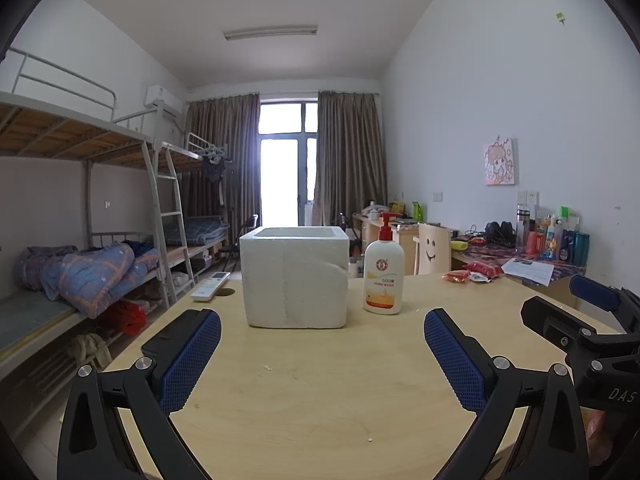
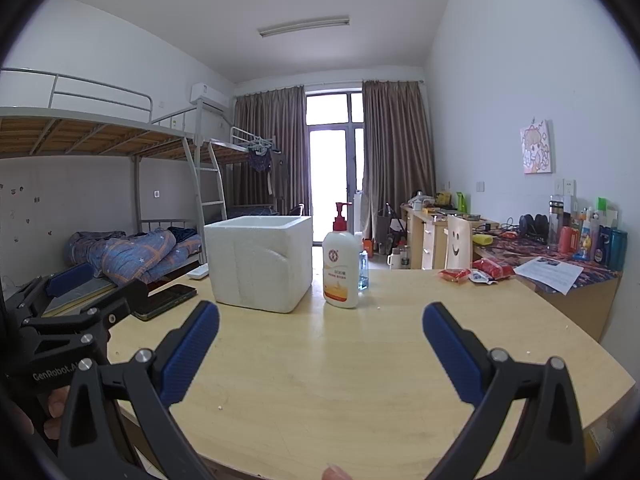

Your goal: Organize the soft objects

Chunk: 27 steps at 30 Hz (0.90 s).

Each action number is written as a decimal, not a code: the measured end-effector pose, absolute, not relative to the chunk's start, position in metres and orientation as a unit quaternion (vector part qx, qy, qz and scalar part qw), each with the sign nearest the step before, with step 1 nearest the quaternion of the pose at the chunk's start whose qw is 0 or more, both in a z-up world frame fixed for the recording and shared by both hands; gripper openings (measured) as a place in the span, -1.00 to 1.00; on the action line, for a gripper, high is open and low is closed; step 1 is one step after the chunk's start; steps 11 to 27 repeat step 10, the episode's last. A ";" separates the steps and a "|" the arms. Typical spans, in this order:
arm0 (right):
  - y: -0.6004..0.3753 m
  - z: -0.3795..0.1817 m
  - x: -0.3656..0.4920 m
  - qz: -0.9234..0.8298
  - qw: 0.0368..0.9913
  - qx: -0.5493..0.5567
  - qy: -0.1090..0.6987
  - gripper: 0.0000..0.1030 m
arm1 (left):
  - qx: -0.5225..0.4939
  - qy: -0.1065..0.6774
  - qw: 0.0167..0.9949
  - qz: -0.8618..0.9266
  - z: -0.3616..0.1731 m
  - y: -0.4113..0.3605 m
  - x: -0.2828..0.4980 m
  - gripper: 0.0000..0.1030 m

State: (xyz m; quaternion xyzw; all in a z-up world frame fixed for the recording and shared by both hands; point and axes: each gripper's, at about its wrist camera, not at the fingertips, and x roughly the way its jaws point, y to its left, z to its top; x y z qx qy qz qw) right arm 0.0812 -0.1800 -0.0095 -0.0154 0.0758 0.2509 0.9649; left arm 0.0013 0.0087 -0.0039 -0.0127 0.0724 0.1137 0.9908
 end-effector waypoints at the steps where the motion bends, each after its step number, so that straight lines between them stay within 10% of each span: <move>1: -0.180 -0.010 0.081 0.251 0.965 -0.016 0.076 1.00 | -0.013 0.073 0.991 0.114 -0.004 0.009 0.001 0.98; 27: -0.182 -0.011 0.081 0.254 0.964 -0.014 0.079 1.00 | -0.015 0.075 0.990 0.115 -0.005 0.009 0.000 0.98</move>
